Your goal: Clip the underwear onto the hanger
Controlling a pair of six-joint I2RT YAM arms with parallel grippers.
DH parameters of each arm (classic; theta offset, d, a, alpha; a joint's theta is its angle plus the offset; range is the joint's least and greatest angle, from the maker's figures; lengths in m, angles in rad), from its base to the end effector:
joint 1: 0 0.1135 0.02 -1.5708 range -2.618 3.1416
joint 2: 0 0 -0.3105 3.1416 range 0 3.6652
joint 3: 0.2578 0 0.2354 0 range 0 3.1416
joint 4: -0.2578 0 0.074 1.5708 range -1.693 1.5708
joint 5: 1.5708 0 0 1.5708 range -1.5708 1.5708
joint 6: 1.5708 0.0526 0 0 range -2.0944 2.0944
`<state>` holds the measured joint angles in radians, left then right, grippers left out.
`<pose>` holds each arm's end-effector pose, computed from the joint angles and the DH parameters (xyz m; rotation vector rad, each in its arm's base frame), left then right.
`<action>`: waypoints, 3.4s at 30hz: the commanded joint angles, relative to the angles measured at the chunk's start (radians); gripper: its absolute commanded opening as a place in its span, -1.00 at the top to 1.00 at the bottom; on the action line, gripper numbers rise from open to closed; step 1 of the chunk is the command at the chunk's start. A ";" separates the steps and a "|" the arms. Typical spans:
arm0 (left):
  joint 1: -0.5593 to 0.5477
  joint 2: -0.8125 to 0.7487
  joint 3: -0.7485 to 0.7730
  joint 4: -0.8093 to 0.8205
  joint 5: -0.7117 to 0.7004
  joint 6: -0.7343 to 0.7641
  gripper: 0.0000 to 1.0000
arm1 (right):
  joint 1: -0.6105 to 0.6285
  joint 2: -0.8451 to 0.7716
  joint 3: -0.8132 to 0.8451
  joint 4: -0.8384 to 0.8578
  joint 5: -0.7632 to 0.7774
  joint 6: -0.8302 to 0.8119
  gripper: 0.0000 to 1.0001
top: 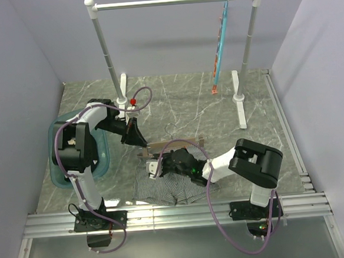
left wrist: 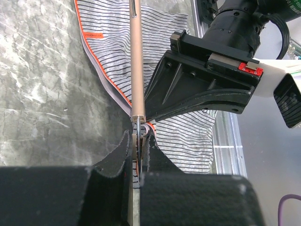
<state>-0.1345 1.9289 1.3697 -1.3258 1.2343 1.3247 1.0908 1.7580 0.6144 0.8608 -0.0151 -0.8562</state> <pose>0.3158 -0.0928 0.2475 1.3019 1.8326 -1.5111 0.1601 0.3093 0.2010 -1.5416 1.0358 0.1771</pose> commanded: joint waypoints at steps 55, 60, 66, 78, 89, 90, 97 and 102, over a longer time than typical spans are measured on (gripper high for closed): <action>-0.047 -0.192 -0.162 0.364 -0.042 -0.329 0.99 | -0.006 -0.018 0.062 0.027 0.014 0.098 1.00; -0.048 -0.205 -0.185 0.396 -0.045 -0.348 0.99 | -0.014 -0.014 0.084 0.007 0.012 0.121 1.00; -0.048 -0.240 -0.228 0.496 -0.052 -0.412 0.99 | -0.017 -0.023 0.079 0.018 0.014 0.128 1.00; -0.048 -0.238 -0.231 0.528 -0.062 -0.438 0.53 | -0.017 -0.028 0.070 0.023 0.007 0.134 1.00; -0.048 -0.228 -0.221 0.519 -0.073 -0.444 0.19 | -0.022 -0.006 0.088 0.003 0.001 0.134 1.00; -0.048 -0.226 -0.219 0.525 -0.073 -0.462 0.18 | -0.022 -0.005 0.091 -0.005 0.001 0.137 1.00; -0.047 -0.231 -0.227 0.681 -0.107 -0.642 0.59 | -0.023 0.008 0.143 -0.127 0.003 0.148 0.92; -0.040 -0.226 -0.233 0.698 -0.116 -0.674 0.81 | -0.022 0.012 0.182 -0.200 0.012 0.164 0.64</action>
<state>-0.1791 1.7271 1.1378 -0.6884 1.1175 0.7055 1.0706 1.7748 0.7429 0.6872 -0.0048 -0.7166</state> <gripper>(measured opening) 0.189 0.166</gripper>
